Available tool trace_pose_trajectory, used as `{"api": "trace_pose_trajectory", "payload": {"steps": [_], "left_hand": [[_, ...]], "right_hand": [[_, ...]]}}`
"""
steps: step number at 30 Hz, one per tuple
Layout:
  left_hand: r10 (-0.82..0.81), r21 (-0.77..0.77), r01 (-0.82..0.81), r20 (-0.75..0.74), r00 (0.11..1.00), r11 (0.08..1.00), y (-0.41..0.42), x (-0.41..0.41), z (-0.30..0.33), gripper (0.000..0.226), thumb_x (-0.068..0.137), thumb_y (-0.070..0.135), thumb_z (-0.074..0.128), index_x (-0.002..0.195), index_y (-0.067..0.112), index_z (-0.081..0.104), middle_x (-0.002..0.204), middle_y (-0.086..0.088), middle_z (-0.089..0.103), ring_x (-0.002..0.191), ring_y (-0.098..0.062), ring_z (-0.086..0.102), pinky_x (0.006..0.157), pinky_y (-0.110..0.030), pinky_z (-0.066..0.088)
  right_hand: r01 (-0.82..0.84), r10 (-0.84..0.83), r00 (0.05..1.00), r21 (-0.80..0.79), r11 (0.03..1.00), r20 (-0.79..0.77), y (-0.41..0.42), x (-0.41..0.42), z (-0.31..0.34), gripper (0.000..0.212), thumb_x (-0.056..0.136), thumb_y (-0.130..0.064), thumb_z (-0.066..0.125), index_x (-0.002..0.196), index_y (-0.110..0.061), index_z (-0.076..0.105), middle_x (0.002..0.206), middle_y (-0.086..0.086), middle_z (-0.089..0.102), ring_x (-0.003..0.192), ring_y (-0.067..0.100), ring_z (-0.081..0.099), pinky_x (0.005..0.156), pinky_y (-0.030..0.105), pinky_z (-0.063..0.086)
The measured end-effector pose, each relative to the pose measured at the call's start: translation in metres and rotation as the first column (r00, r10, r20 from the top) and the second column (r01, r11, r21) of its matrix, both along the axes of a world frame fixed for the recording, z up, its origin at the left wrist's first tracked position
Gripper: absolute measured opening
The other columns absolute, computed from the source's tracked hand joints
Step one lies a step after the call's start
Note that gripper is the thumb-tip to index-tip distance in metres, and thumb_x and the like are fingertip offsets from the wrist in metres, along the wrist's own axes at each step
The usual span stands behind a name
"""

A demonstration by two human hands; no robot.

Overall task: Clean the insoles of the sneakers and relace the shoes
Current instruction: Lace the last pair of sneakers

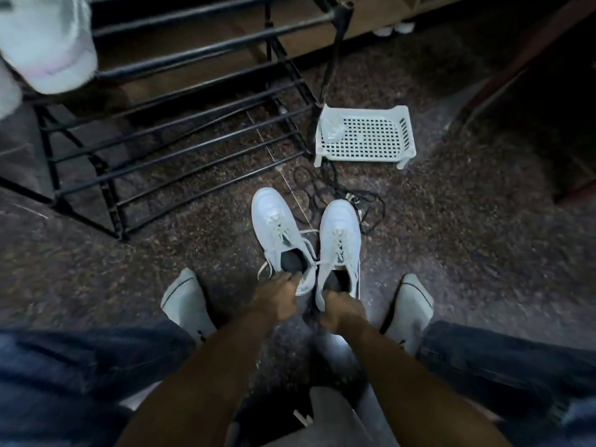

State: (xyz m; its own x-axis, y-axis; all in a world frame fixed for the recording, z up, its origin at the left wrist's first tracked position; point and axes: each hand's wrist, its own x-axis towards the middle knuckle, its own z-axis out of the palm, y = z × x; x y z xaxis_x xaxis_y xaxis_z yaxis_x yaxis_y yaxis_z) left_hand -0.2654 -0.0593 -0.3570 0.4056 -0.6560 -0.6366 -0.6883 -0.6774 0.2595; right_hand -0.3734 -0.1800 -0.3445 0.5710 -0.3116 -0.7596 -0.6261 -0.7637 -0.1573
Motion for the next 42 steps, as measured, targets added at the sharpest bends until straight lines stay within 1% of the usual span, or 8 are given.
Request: {"api": "trace_pose_trajectory", "payload": {"steps": [5, 8, 11, 16, 22, 30, 35, 42], "left_hand": [[0.067, -0.001, -0.068, -0.101, 0.993, 0.998, -0.004, 0.009, -0.008, 0.045, 0.09, 0.027, 0.052, 0.134, 0.017, 0.051, 0.134, -0.007, 0.053, 0.124, -0.031, 0.05, 0.097, -0.04, 0.043], [0.099, 0.003, -0.102, -0.287, 0.953, 0.995, 0.0, 0.014, -0.008, 0.016, 0.086, 0.022, 0.054, 0.09, 0.015, 0.067, 0.097, -0.007, 0.068, 0.093, -0.029, 0.063, 0.072, -0.027, 0.044], [0.268, -0.046, -0.306, -0.375, 0.887, 0.951, 0.014, 0.011, -0.011, 0.02, 0.083, 0.023, 0.056, 0.088, 0.019, 0.075, 0.09, 0.005, 0.074, 0.084, -0.014, 0.067, 0.079, -0.031, 0.054], [0.68, -0.348, -0.651, -0.051, 0.732, 0.675, 0.019, 0.005, -0.002, 0.013, 0.083, 0.027, 0.06, 0.095, 0.026, 0.064, 0.093, 0.0, 0.068, 0.083, -0.026, 0.064, 0.068, -0.031, 0.051], [0.62, -0.154, -0.625, -0.083, 0.78, 0.765, 0.011, 0.019, -0.012, 0.05, 0.085, 0.04, 0.062, 0.132, 0.032, 0.047, 0.13, 0.0, 0.056, 0.11, -0.029, 0.059, 0.086, -0.038, 0.051], [0.637, -0.111, -0.634, -0.016, 0.771, 0.765, 0.011, 0.03, -0.014, 0.02, 0.082, 0.034, 0.057, 0.094, 0.021, 0.067, 0.099, -0.009, 0.07, 0.093, -0.033, 0.065, 0.075, -0.034, 0.052], [0.662, -0.078, -0.666, -0.076, 0.746, 0.742, 0.016, 0.039, -0.013, 0.022, 0.081, 0.034, 0.062, 0.099, 0.026, 0.07, 0.103, -0.003, 0.071, 0.097, -0.027, 0.066, 0.079, -0.032, 0.052], [0.613, -0.001, -0.613, -0.006, 0.79, 0.79, 0.02, 0.033, -0.007, 0.026, 0.076, 0.038, 0.059, 0.091, 0.018, 0.066, 0.101, -0.006, 0.068, 0.095, -0.03, 0.064, 0.075, -0.031, 0.048]], "right_hand": [[-0.104, 0.105, 0.994, -0.116, 0.988, 0.003, -0.015, 0.015, -0.002, 0.035, 0.085, -0.032, 0.06, 0.117, -0.018, 0.056, 0.121, 0.008, 0.063, 0.112, 0.032, 0.06, 0.088, 0.039, 0.048], [-0.092, 0.094, 0.996, -0.158, 0.983, 0.004, -0.028, 0.026, 0.002, 0.034, 0.084, -0.028, 0.059, 0.116, -0.018, 0.058, 0.12, 0.007, 0.063, 0.111, 0.03, 0.061, 0.091, 0.038, 0.047], [-0.069, 0.106, 0.984, -0.238, 0.969, 0.143, -0.035, 0.031, 0.004, 0.031, 0.085, -0.029, 0.055, 0.112, -0.015, 0.06, 0.12, 0.005, 0.06, 0.112, 0.029, 0.056, 0.092, 0.039, 0.044], [-0.044, 0.103, 0.914, -0.158, 0.986, 0.393, -0.015, 0.04, 0.001, 0.031, 0.088, -0.04, 0.05, 0.109, -0.017, 0.056, 0.115, 0.005, 0.059, 0.108, 0.03, 0.056, 0.083, 0.038, 0.047], [0.055, -0.04, 0.946, -0.038, 0.998, 0.323, 0.006, 0.058, -0.009, 0.03, 0.09, -0.037, 0.057, 0.108, -0.016, 0.047, 0.107, 0.011, 0.067, 0.096, 0.034, 0.065, 0.073, 0.036, 0.047], [0.049, -0.048, 0.937, 0.007, 0.999, 0.345, -0.008, 0.053, -0.018, 0.045, 0.09, -0.027, 0.054, 0.133, -0.027, 0.039, 0.107, 0.015, 0.068, 0.096, 0.039, 0.064, 0.078, 0.041, 0.05], [0.01, 0.0, 0.942, -0.026, 1.0, 0.337, -0.009, 0.058, -0.018, 0.022, 0.089, -0.03, 0.054, 0.107, -0.018, 0.058, 0.103, 0.014, 0.069, 0.094, 0.037, 0.064, 0.076, 0.039, 0.052], [-0.014, 0.014, 0.97, -0.002, 1.0, 0.242, -0.016, 0.055, -0.011, 0.024, 0.084, -0.026, 0.054, 0.103, -0.016, 0.064, 0.107, 0.014, 0.068, 0.098, 0.037, 0.063, 0.082, 0.039, 0.052]]}}
